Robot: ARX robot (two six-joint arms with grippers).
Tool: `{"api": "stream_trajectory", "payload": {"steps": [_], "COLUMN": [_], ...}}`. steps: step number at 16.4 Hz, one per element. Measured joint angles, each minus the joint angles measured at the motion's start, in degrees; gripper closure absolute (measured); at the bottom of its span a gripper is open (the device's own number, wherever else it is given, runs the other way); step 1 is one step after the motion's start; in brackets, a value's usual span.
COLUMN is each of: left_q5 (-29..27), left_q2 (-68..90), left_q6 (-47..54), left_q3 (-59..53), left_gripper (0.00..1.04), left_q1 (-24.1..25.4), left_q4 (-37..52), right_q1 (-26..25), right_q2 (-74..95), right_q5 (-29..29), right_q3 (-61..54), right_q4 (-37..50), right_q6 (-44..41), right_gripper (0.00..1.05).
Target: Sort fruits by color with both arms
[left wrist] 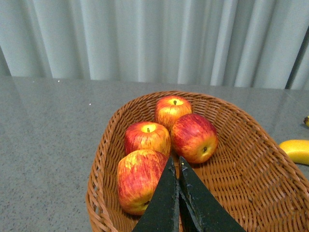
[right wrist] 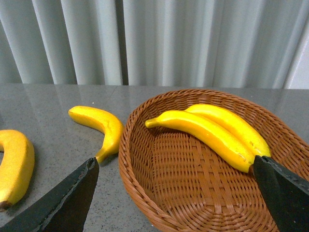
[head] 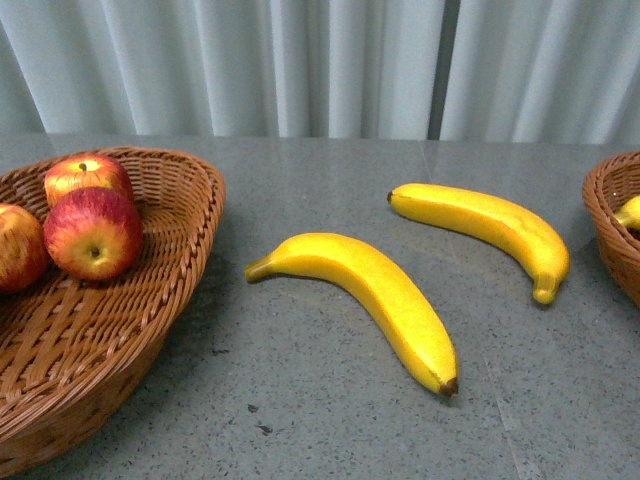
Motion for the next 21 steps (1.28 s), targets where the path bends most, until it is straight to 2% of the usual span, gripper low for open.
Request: {"api": "stream_trajectory", "payload": {"steps": [2, 3, 5, 7, 18, 21], "left_q5": [1.2, 1.2, 1.2, 1.1, 1.2, 1.2], "left_q2": [-1.2, -5.7, -11.3, -11.3, -11.4, -11.4], "left_q6": [0.1, 0.0, 0.0, 0.0, -0.1, -0.1], "left_q3": [-0.2, -0.3, -2.0, -2.0, -2.0, -2.0], "left_gripper": [1.03, 1.03, 1.03, 1.03, 1.02, 0.64], "left_q1": [-0.7, -0.7, -0.5, -0.6, -0.6, -0.6], "left_q4": [-0.5, -7.2, -10.2, -8.1, -8.8, -8.8], "right_q1": [0.0, 0.0, 0.0, 0.0, 0.0, 0.0], "right_q2": [0.0, 0.0, 0.0, 0.0, 0.0, 0.0], "right_q5": [0.0, 0.0, 0.0, 0.0, 0.0, 0.0], "right_q3": [0.0, 0.0, 0.0, 0.0, 0.0, 0.0], "right_q4": [0.0, 0.0, -0.1, 0.0, 0.0, 0.0], "right_q6": [0.0, 0.0, 0.0, 0.0, 0.0, 0.0], "right_gripper": [0.06, 0.06, 0.06, 0.06, 0.06, 0.06]}}
